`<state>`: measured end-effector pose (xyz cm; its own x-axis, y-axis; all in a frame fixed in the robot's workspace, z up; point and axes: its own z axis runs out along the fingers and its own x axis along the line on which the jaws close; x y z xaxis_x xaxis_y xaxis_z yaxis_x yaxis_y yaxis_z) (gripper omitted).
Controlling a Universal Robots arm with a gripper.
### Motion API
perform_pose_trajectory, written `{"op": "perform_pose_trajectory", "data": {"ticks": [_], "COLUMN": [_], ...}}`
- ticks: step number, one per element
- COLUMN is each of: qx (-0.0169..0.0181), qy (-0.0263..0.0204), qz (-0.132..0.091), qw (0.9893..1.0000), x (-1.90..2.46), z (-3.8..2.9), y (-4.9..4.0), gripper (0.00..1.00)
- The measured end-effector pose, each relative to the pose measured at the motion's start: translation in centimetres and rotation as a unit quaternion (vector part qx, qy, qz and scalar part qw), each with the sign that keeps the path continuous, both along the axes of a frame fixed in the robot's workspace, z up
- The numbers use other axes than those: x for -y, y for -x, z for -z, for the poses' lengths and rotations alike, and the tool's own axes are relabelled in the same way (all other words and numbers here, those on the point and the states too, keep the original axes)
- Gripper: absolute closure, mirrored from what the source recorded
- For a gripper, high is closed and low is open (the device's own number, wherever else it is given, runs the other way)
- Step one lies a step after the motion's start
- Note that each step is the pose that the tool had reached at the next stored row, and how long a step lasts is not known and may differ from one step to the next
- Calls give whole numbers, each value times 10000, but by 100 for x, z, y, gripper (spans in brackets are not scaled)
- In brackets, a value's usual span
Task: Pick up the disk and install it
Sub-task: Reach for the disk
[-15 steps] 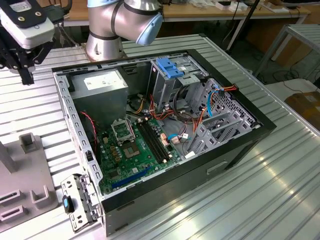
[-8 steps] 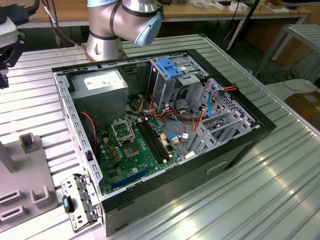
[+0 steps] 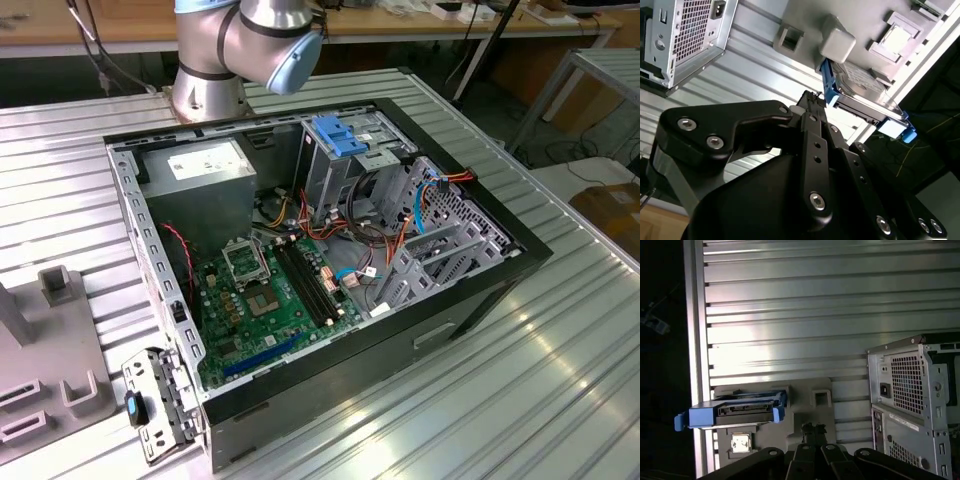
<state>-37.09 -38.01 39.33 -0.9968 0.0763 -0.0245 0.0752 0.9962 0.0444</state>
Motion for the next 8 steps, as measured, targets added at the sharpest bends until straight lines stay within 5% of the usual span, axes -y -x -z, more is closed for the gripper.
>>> {"op": "perform_pose_trajectory", "data": {"ticks": [8], "qx": [0], "qy": [0], "qz": [0], "qw": [10000], "x": [-95], "z": [0], "y": [338], "gripper": [89]}}
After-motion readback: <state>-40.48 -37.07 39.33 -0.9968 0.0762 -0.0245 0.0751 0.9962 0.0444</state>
